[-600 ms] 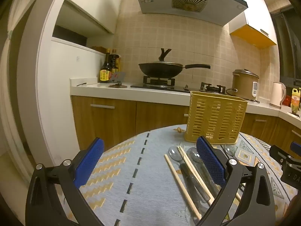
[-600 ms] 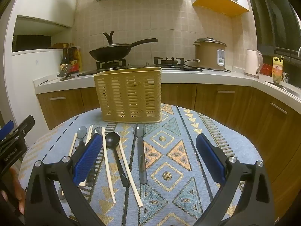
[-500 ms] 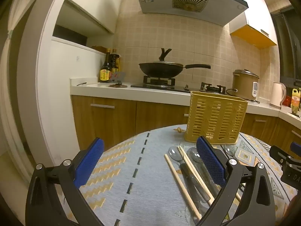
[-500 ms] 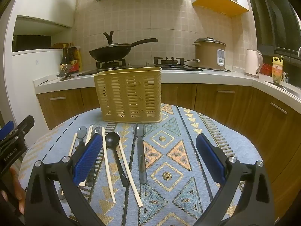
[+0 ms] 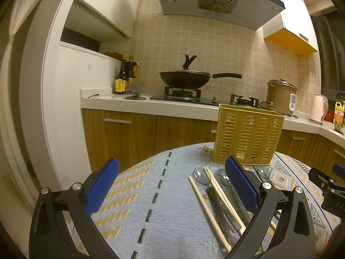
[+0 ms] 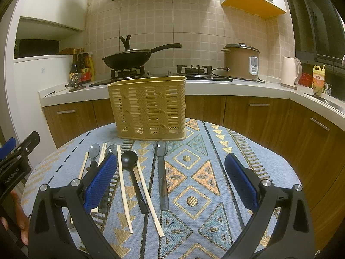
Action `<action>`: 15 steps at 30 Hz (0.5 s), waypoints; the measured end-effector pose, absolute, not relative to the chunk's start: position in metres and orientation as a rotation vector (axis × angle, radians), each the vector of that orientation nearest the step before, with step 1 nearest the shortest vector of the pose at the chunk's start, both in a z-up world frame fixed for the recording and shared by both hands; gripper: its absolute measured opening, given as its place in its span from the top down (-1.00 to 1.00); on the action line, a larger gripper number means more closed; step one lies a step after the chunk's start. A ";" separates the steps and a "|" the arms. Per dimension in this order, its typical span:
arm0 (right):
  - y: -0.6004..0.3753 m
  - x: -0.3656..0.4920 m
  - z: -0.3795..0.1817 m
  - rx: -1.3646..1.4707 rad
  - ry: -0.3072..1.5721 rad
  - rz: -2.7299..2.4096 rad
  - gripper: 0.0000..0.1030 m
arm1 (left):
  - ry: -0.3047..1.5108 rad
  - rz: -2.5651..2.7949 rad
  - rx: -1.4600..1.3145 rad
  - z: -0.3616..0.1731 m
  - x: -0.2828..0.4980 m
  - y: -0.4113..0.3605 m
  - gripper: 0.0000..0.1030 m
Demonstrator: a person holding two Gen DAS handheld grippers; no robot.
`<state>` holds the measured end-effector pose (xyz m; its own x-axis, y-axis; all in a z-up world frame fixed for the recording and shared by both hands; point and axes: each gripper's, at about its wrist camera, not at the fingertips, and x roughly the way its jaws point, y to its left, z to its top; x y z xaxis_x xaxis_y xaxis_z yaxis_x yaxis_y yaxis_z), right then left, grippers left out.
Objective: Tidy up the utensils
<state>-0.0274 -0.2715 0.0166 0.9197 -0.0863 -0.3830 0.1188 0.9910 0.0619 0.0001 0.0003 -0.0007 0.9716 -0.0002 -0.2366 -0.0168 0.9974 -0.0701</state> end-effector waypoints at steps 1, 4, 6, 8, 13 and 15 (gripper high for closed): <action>-0.271 -0.027 0.017 0.083 0.390 -0.106 -0.85 | 0.239 0.008 -0.073 -0.001 0.000 0.000 -0.85; -0.271 -0.027 0.017 0.080 0.391 -0.106 -0.85 | 0.239 0.008 -0.073 -0.001 0.000 0.000 -0.85; -0.270 -0.027 0.017 0.077 0.391 -0.106 -0.85 | 0.239 0.009 -0.073 -0.001 0.000 0.000 -0.85; -0.271 -0.026 0.017 0.077 0.392 -0.105 -0.85 | 0.239 0.009 -0.073 -0.001 0.000 0.000 -0.85; -0.270 -0.027 0.017 0.078 0.395 -0.109 -0.85 | 0.239 0.009 -0.072 -0.001 0.000 0.000 -0.85; -0.269 -0.027 0.017 0.079 0.396 -0.107 -0.85 | 0.239 0.008 -0.072 -0.001 0.000 0.000 -0.85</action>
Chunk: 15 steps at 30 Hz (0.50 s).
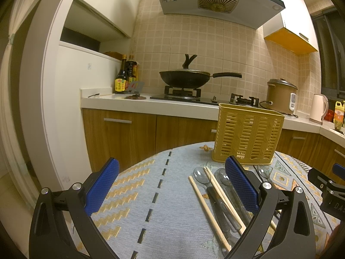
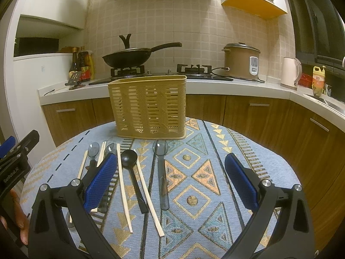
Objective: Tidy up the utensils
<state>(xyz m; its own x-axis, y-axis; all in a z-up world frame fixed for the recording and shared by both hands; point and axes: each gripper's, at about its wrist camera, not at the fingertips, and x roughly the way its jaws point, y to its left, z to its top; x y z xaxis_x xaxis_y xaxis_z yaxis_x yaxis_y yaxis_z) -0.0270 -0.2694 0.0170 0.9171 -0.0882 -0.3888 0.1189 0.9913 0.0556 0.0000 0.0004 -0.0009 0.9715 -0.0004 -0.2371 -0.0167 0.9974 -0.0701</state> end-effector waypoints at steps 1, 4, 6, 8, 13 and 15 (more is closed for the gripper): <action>-0.269 -0.027 0.017 0.078 0.396 -0.107 -0.85 | 0.239 0.009 -0.073 -0.001 0.000 0.000 -0.85; -0.269 -0.026 0.017 0.075 0.398 -0.107 -0.85 | 0.239 0.008 -0.074 -0.001 0.000 0.000 -0.85; -0.269 -0.026 0.017 0.074 0.399 -0.107 -0.85 | 0.239 0.009 -0.073 -0.001 0.000 0.000 -0.85; -0.269 -0.026 0.017 0.074 0.399 -0.107 -0.85 | 0.238 0.008 -0.073 -0.001 0.000 0.000 -0.85; -0.270 -0.025 0.017 0.080 0.401 -0.107 -0.85 | 0.239 0.009 -0.073 -0.001 0.000 0.000 -0.85; -0.270 -0.025 0.017 0.080 0.401 -0.107 -0.85 | 0.239 0.009 -0.073 -0.001 0.000 0.000 -0.85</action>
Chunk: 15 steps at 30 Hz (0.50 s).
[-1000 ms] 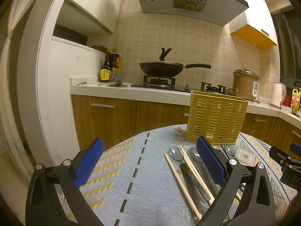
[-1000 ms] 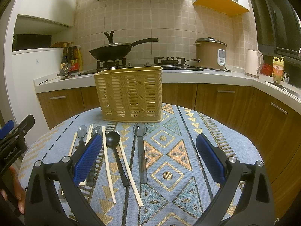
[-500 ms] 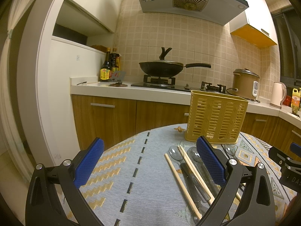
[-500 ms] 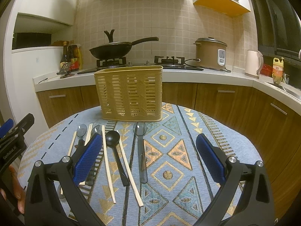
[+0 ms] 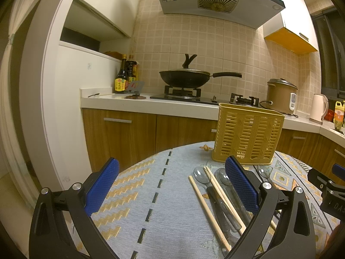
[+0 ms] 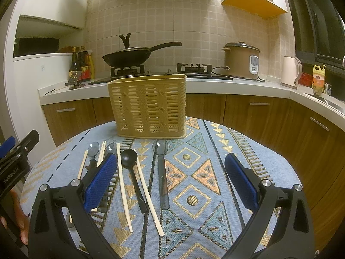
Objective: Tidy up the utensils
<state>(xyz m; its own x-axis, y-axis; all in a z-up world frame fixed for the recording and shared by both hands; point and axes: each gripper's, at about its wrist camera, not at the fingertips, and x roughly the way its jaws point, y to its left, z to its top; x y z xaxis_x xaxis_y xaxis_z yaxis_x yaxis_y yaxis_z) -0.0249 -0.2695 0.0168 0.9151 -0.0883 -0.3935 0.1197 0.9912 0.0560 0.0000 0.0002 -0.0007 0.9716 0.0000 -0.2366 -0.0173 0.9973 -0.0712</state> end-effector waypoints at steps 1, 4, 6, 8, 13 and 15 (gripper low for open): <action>-0.269 -0.025 0.017 0.078 0.401 -0.108 -0.85 | 0.239 0.009 -0.073 -0.001 0.000 0.000 -0.85; -0.270 -0.025 0.017 0.076 0.401 -0.107 -0.85 | 0.239 0.009 -0.073 -0.001 0.000 0.000 -0.85; -0.270 -0.025 0.017 0.077 0.401 -0.107 -0.85 | 0.239 0.009 -0.073 -0.001 0.000 0.000 -0.85; -0.270 -0.025 0.017 0.077 0.401 -0.107 -0.85 | 0.239 0.008 -0.073 -0.001 0.000 0.000 -0.85; -0.269 -0.025 0.017 0.075 0.402 -0.107 -0.85 | 0.239 0.009 -0.074 -0.001 0.000 0.000 -0.85; -0.269 -0.025 0.017 0.074 0.402 -0.108 -0.85 | 0.239 0.009 -0.073 -0.001 0.000 0.000 -0.85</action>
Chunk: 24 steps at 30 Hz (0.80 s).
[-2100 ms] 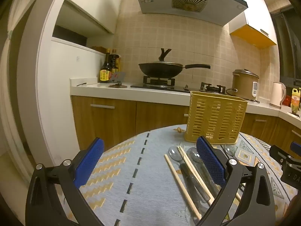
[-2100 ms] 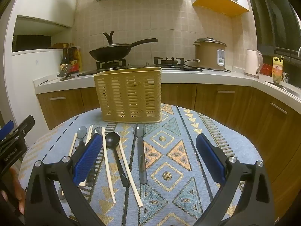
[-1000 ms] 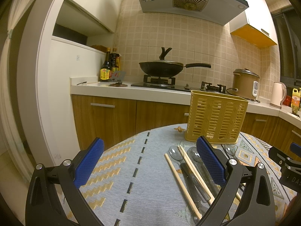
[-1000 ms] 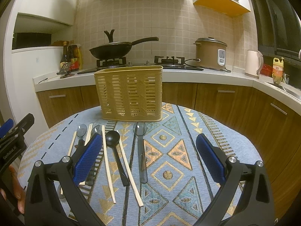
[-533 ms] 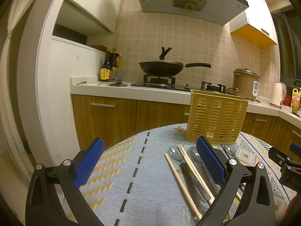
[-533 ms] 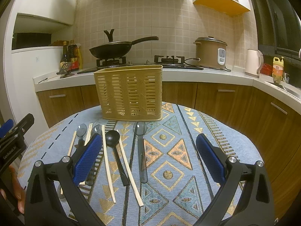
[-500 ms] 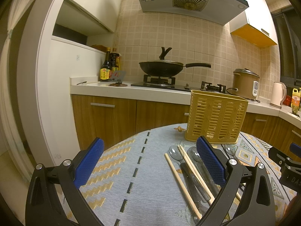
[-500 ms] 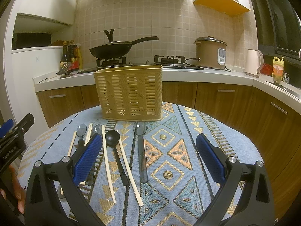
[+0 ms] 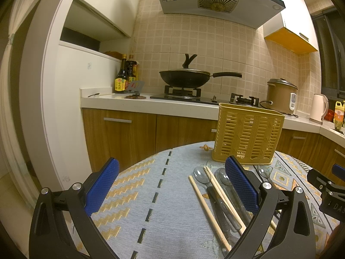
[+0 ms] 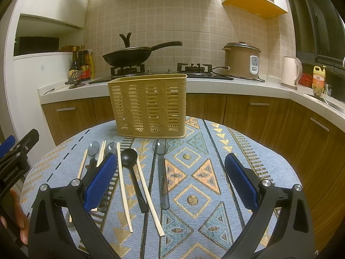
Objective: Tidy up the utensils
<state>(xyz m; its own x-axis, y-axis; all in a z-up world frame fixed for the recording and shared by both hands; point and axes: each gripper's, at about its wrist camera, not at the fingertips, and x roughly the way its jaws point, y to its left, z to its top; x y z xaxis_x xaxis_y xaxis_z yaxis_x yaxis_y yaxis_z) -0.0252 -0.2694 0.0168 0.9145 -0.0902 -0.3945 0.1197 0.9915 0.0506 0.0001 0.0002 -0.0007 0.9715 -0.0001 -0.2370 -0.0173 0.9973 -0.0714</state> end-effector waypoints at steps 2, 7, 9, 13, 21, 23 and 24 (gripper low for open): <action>-0.269 -0.025 0.016 0.072 0.405 -0.108 -0.85 | 0.239 0.009 -0.073 -0.001 0.000 0.000 -0.85; -0.268 -0.025 0.016 0.071 0.406 -0.110 -0.85 | 0.239 0.010 -0.074 -0.001 0.000 0.000 -0.85; -0.268 -0.024 0.016 0.071 0.409 -0.129 -0.85 | 0.242 0.011 -0.072 -0.001 0.001 0.000 -0.85; -0.268 -0.027 0.012 0.075 0.397 -0.236 -0.85 | 0.250 0.010 -0.067 -0.004 -0.003 0.002 -0.85; -0.273 -0.012 0.009 0.080 0.525 -0.180 -0.85 | 0.380 -0.047 -0.074 -0.006 0.022 0.005 -0.78; -0.271 -0.002 0.008 0.060 0.602 -0.171 -0.85 | 0.449 -0.070 -0.060 -0.006 0.035 0.007 -0.59; -0.271 0.004 0.008 0.049 0.642 -0.152 -0.85 | 0.489 -0.086 -0.048 -0.006 0.044 0.008 -0.49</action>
<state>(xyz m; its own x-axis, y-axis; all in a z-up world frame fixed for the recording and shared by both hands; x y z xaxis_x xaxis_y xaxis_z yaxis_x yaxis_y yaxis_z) 0.0042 -0.2714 0.0076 0.7904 -0.1258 -0.5995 0.1563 0.9877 -0.0013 0.0442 0.0084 -0.0063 0.8794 -0.0938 -0.4667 0.0711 0.9953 -0.0662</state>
